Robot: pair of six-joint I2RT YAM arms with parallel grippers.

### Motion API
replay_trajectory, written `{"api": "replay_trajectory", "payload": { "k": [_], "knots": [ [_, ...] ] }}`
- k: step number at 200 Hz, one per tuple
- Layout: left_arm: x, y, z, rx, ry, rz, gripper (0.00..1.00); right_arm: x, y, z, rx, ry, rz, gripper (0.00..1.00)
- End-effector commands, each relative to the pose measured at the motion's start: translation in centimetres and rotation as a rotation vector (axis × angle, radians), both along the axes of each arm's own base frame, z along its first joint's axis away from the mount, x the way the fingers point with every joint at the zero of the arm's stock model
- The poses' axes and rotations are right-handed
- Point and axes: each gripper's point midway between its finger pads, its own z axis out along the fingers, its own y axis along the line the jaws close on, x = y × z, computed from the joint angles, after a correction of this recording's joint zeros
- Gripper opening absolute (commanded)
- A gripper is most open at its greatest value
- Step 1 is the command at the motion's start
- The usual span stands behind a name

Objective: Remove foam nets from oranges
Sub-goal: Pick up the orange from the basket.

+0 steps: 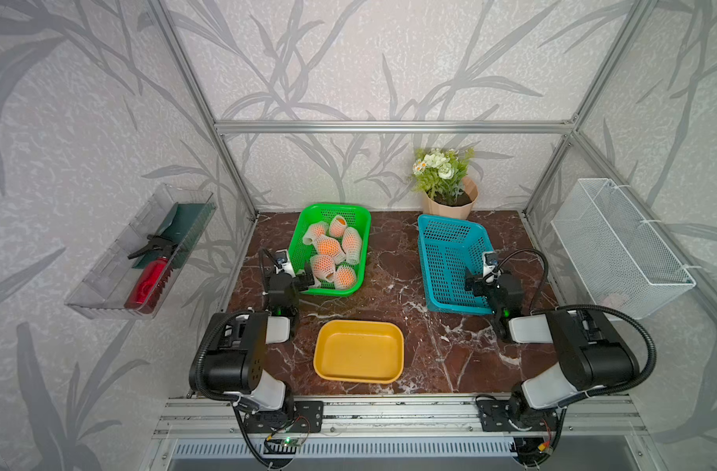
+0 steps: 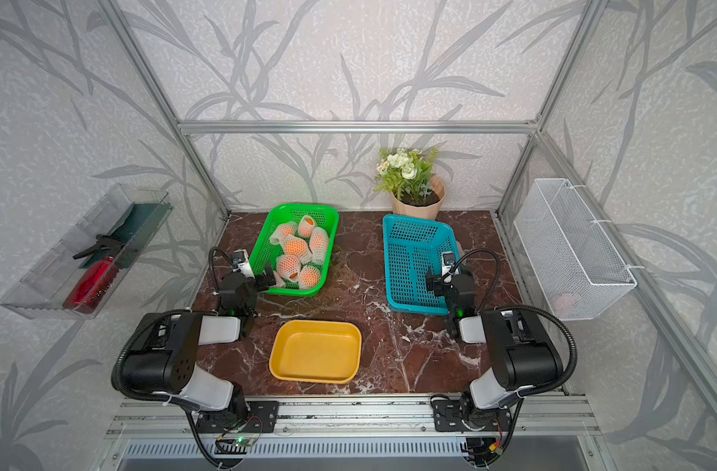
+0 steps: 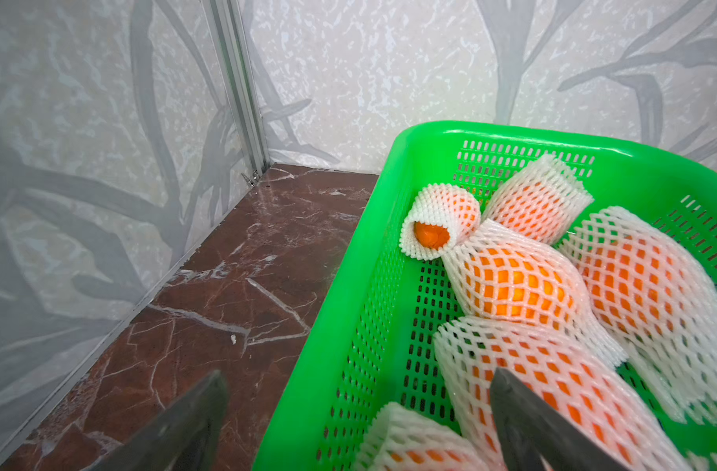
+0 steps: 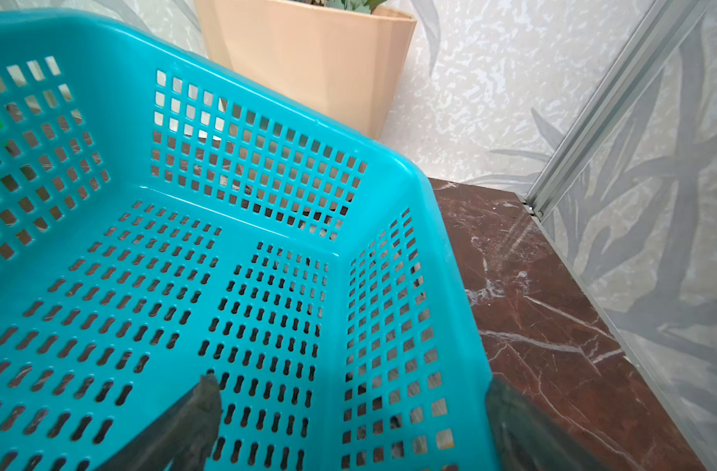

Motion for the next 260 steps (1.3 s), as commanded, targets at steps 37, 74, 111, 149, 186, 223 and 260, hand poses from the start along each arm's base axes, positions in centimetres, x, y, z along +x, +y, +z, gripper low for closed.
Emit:
{"api": "replay_trajectory", "payload": {
  "k": [37,74,111,149,186,223,260],
  "knots": [
    [-0.7,0.2,-2.6,0.022,0.096,0.006,0.99,-0.2,0.0,-1.5,0.024,0.056,-0.006,0.99],
    [-0.6,0.1,-2.6,0.022,0.096,0.003,0.99,-0.2,0.0,-1.6,0.024,0.056,-0.006,0.99],
    [-0.6,0.1,-2.5,0.021,0.095,0.002,0.99,-0.2,0.0,-1.6,0.024,0.056,-0.007,0.99],
    [-0.6,0.1,-2.5,0.019,0.093,0.002,0.99,-0.2,0.0,-1.5,0.024,0.055,-0.006,0.99],
    [-1.7,-1.0,-0.6,0.040,0.055,-0.057,0.99,-1.3,0.0,0.7,0.008,0.024,-0.018,0.99],
    [-4.1,-1.5,2.3,-0.002,0.017,-0.065,0.99,-3.5,1.4,2.7,0.033,0.042,0.025,0.99],
    [-6.9,-2.0,4.4,-0.075,-0.002,-0.067,0.99,-5.2,2.6,5.3,0.098,0.047,0.061,0.99]
  ]
}}
